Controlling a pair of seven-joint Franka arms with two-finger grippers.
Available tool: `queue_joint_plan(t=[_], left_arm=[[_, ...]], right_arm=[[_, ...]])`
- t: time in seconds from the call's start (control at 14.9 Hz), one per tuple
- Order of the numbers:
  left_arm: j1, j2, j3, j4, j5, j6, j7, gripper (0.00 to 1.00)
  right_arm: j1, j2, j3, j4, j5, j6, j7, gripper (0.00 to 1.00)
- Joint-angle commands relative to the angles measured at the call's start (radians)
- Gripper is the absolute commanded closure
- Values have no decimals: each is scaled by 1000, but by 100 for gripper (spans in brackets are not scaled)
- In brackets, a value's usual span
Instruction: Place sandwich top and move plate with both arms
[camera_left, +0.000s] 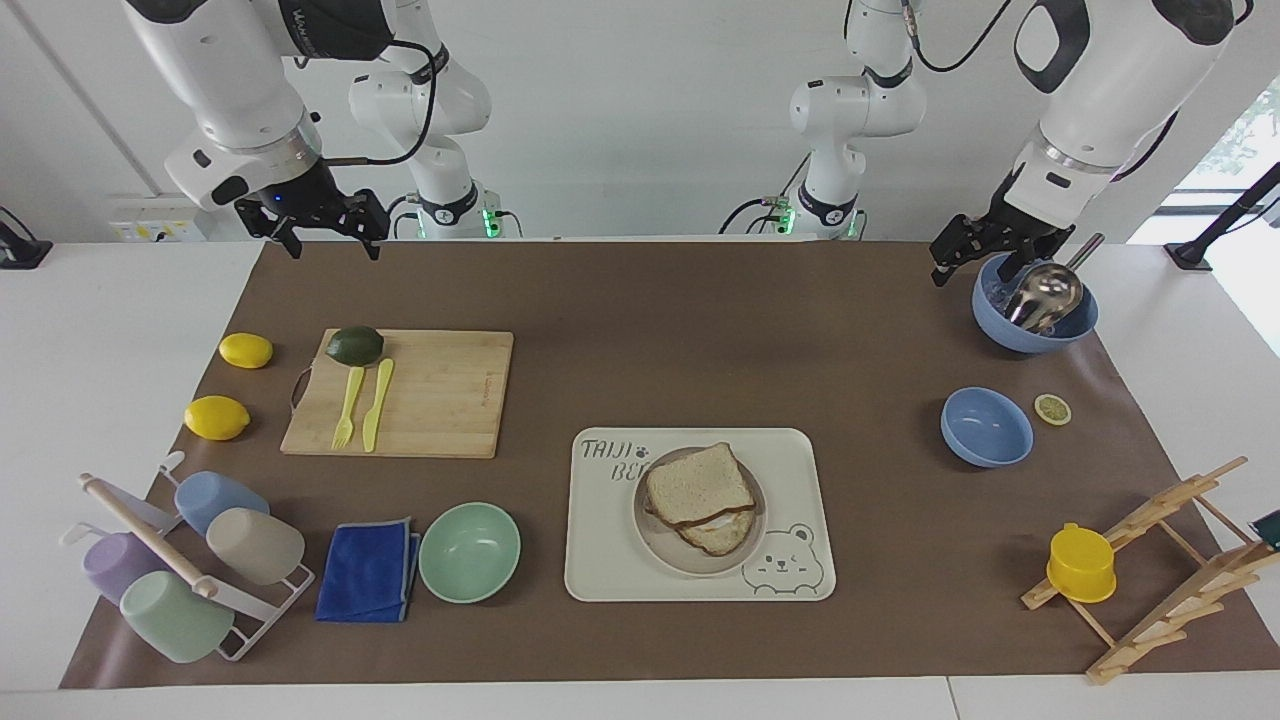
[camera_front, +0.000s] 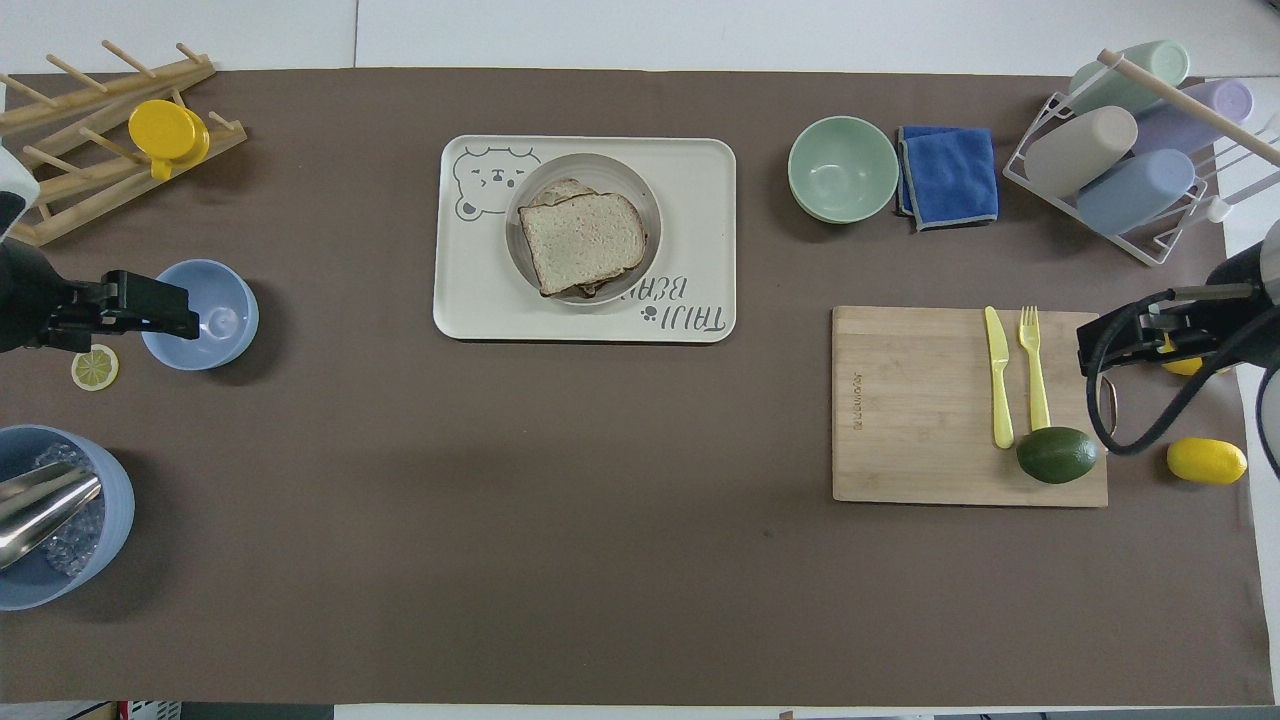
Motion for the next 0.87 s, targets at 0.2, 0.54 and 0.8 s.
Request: queue_joint_plan(t=[0.2,0.54,0.8], left_arm=[[6,-14,-29,23,92,-92,21,0],[24,21,-43,77,98,-134,39,0],[27,20,-54,50,92,-110,45,0]], right_arm=[[-6,-11,2,-7,28,5,-29,0],[-6,-11,2,-7,28,5,-27,0],[-6,-11,2,-7,28,6,-29,0]])
